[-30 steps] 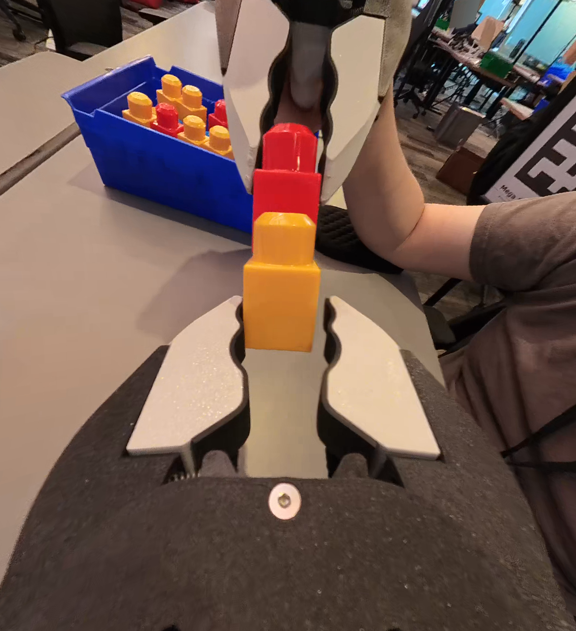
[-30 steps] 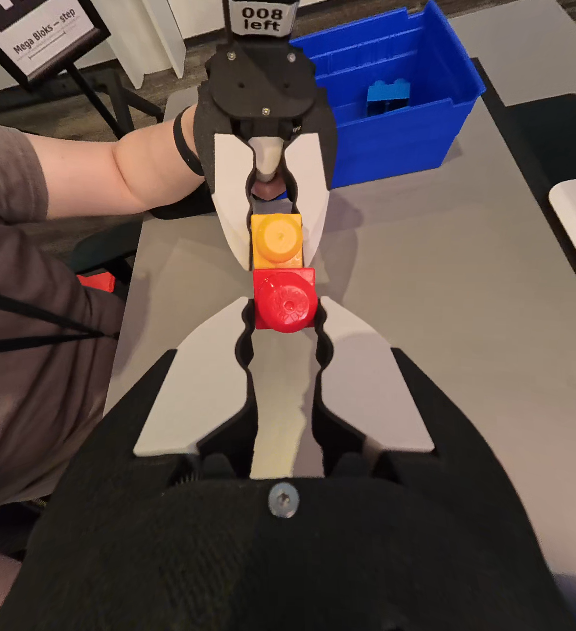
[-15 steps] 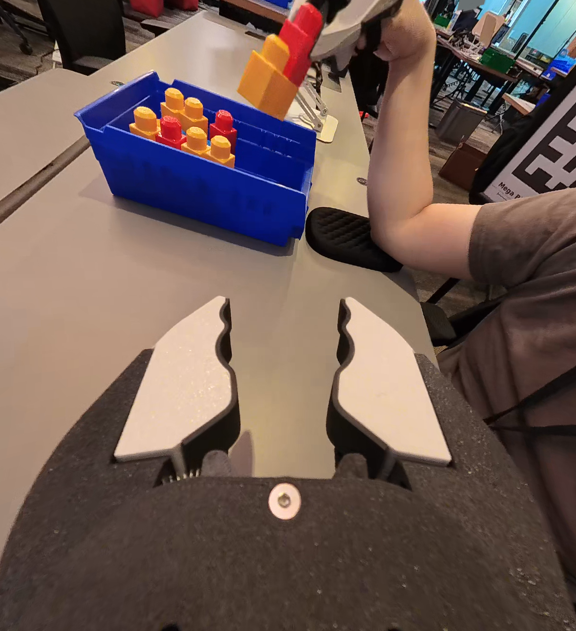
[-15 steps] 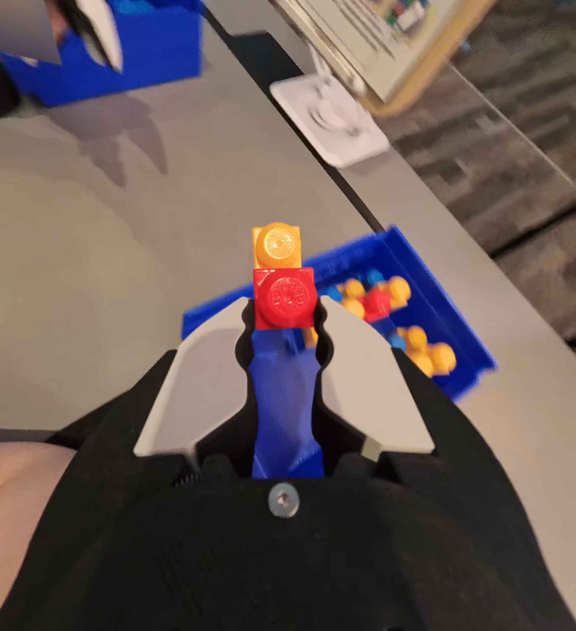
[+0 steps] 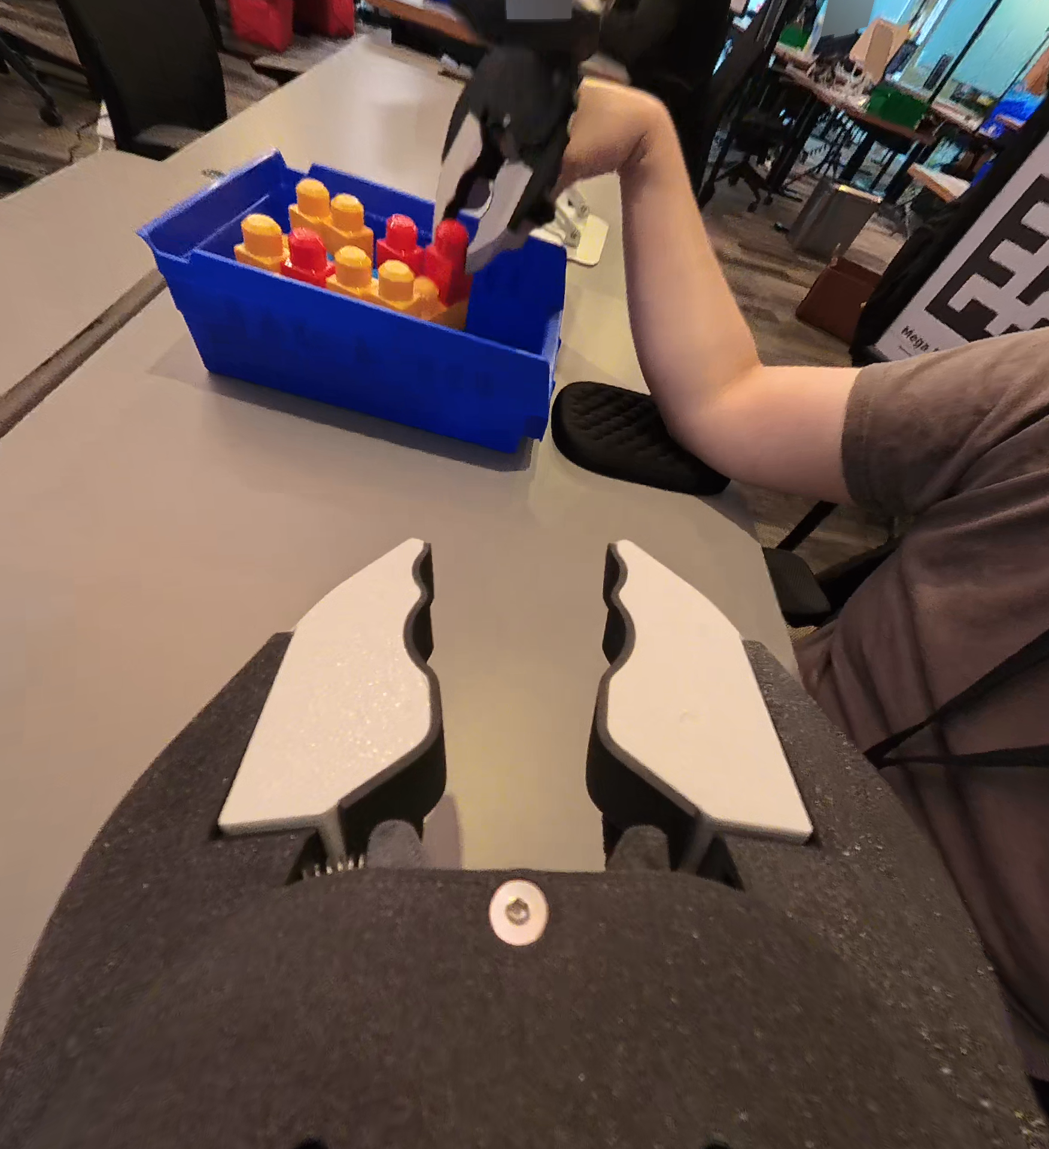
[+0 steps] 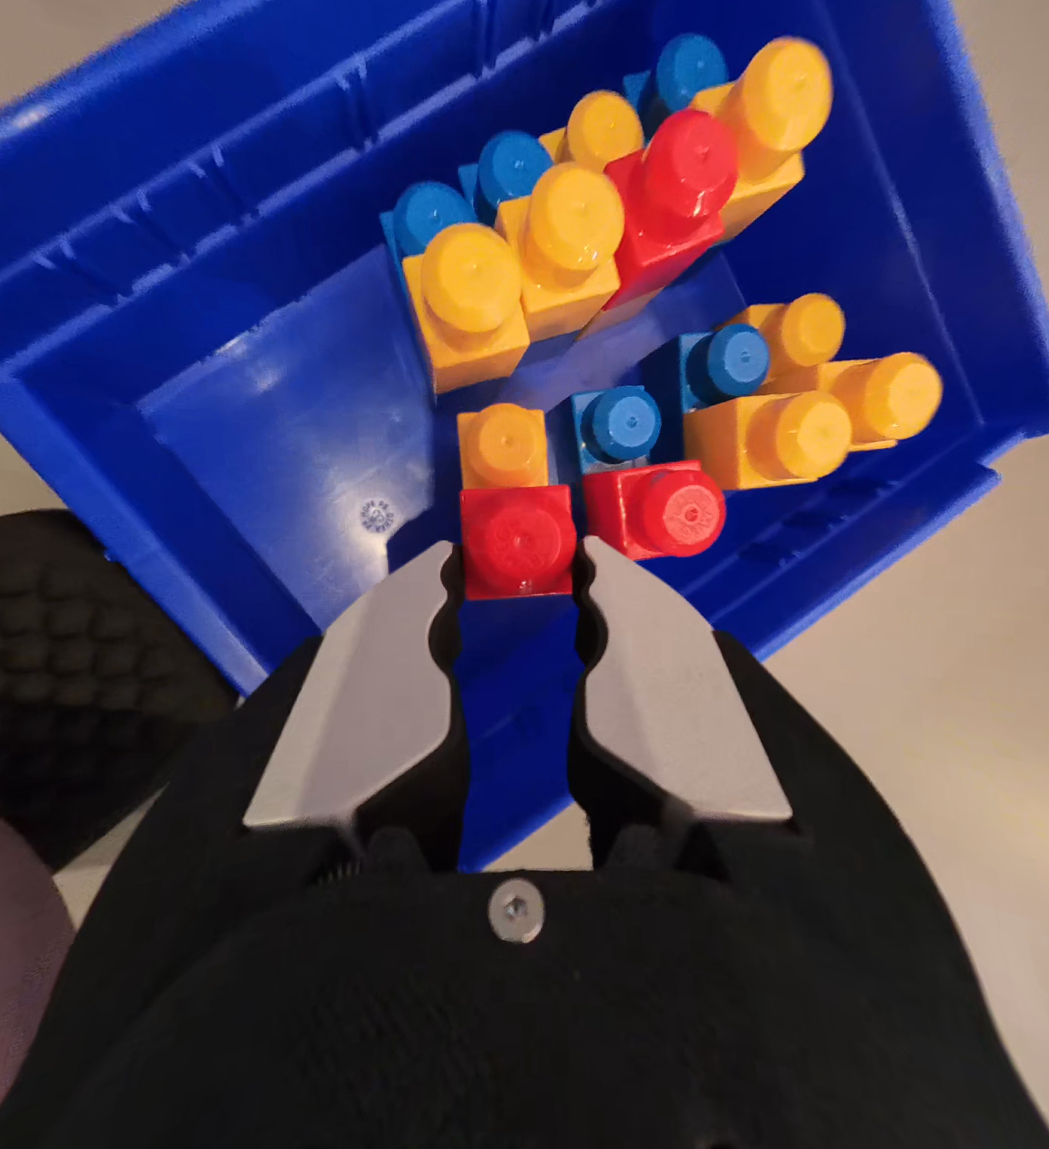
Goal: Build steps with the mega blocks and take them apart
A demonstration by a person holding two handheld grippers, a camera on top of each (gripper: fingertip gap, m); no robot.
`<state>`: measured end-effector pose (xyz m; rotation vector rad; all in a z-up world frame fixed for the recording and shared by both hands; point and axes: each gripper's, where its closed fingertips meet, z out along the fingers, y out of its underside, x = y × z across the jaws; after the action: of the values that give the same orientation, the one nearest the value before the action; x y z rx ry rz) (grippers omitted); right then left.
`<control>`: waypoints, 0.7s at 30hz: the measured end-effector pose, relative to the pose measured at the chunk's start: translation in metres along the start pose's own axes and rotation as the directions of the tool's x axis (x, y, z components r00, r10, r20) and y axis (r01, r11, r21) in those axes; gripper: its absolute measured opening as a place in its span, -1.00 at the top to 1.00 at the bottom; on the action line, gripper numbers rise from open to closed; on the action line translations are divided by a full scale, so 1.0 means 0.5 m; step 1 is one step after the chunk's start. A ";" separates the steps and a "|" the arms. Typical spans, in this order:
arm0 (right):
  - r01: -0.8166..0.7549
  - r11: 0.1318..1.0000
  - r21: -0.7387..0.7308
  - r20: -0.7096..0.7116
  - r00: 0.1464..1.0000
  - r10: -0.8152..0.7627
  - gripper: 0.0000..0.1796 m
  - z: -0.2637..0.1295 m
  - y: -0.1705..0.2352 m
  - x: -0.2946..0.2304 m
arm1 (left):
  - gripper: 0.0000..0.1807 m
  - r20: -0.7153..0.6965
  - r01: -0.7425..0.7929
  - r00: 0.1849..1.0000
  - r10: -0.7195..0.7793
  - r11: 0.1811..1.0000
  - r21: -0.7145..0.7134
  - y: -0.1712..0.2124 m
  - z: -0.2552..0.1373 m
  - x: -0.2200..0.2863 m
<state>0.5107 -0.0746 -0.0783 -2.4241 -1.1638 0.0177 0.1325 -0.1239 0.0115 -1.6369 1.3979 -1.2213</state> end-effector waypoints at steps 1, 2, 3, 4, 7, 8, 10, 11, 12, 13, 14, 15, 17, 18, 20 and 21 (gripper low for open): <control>-0.001 1.000 -0.027 -0.012 1.000 0.001 0.61 0.008 0.008 0.006 | 0.42 -0.014 0.003 1.000 -0.003 1.000 0.012 -0.005 -0.006 0.005; -0.014 0.999 -0.044 -0.035 0.999 0.013 0.61 0.013 0.014 0.016 | 0.42 -0.024 0.006 1.000 -0.006 1.000 0.021 -0.009 -0.011 0.008; -0.039 0.998 -0.046 -0.043 0.998 0.037 0.61 0.016 0.017 0.022 | 0.42 -0.027 0.007 1.000 -0.006 1.000 0.027 -0.012 -0.017 0.010; -0.067 0.997 -0.036 -0.034 0.997 0.066 0.61 0.017 0.016 0.024 | 0.42 -0.023 0.004 1.000 -0.003 0.999 0.033 -0.016 -0.023 0.011; -0.108 0.994 -0.006 -0.031 0.994 0.107 0.58 0.011 0.012 0.027 | 0.42 -0.021 -0.008 1.000 0.009 0.999 0.051 -0.026 -0.039 0.015; -0.099 0.995 -0.004 -0.055 0.994 0.099 0.56 0.008 0.013 0.032 | 0.42 -0.018 -0.011 1.000 0.012 0.998 0.055 -0.029 -0.044 0.016; -0.083 0.997 0.003 -0.094 0.992 0.083 0.53 0.001 0.011 0.040 | 0.42 -0.012 -0.020 1.000 0.020 0.998 0.065 -0.035 -0.057 0.019; -0.083 0.997 0.001 -0.110 0.991 0.083 0.53 -0.003 0.011 0.043 | 0.42 -0.007 -0.024 1.000 0.024 0.998 0.064 -0.037 -0.064 0.021; -0.086 0.996 -0.005 -0.128 0.988 0.084 0.53 -0.008 0.012 0.047 | 0.42 0.003 -0.032 0.999 0.032 0.998 0.058 -0.039 -0.074 0.021; -0.083 0.996 -0.008 -0.146 0.986 0.081 0.53 -0.014 0.012 0.050 | 0.42 0.027 -0.047 0.999 0.045 0.997 0.053 -0.041 -0.087 0.020; -0.074 0.997 -0.002 -0.160 0.984 0.073 0.53 -0.021 0.008 0.051 | 0.42 0.064 -0.065 0.996 0.062 0.997 0.047 -0.044 -0.106 0.015; -0.058 0.998 0.018 -0.173 0.983 0.061 0.54 -0.030 -0.002 0.050 | 0.42 0.111 -0.082 0.991 0.077 0.996 0.039 -0.047 -0.129 0.009; -0.007 0.996 0.089 -0.204 0.979 0.025 0.54 -0.055 -0.035 0.047 | 0.42 0.269 -0.102 0.958 0.097 0.995 0.006 -0.045 -0.194 -0.022; 0.024 0.991 0.133 -0.231 0.973 0.007 0.54 -0.072 -0.056 0.046 | 0.42 0.385 -0.099 0.917 0.105 0.994 -0.037 -0.034 -0.237 -0.048; 0.090 0.972 0.218 -0.310 0.950 -0.019 0.55 -0.113 -0.103 0.049 | 0.43 0.590 -0.045 0.798 0.122 0.989 -0.144 0.006 -0.334 -0.095; 0.124 0.957 0.264 -0.347 0.938 -0.026 0.55 -0.134 -0.129 0.048 | 0.43 0.673 0.012 0.729 0.123 0.981 -0.192 0.035 -0.383 -0.115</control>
<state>0.4919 -0.0478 0.0120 -2.0302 -1.0163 -0.2353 -0.0520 -0.0548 0.0496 -1.8833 1.0741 -0.3541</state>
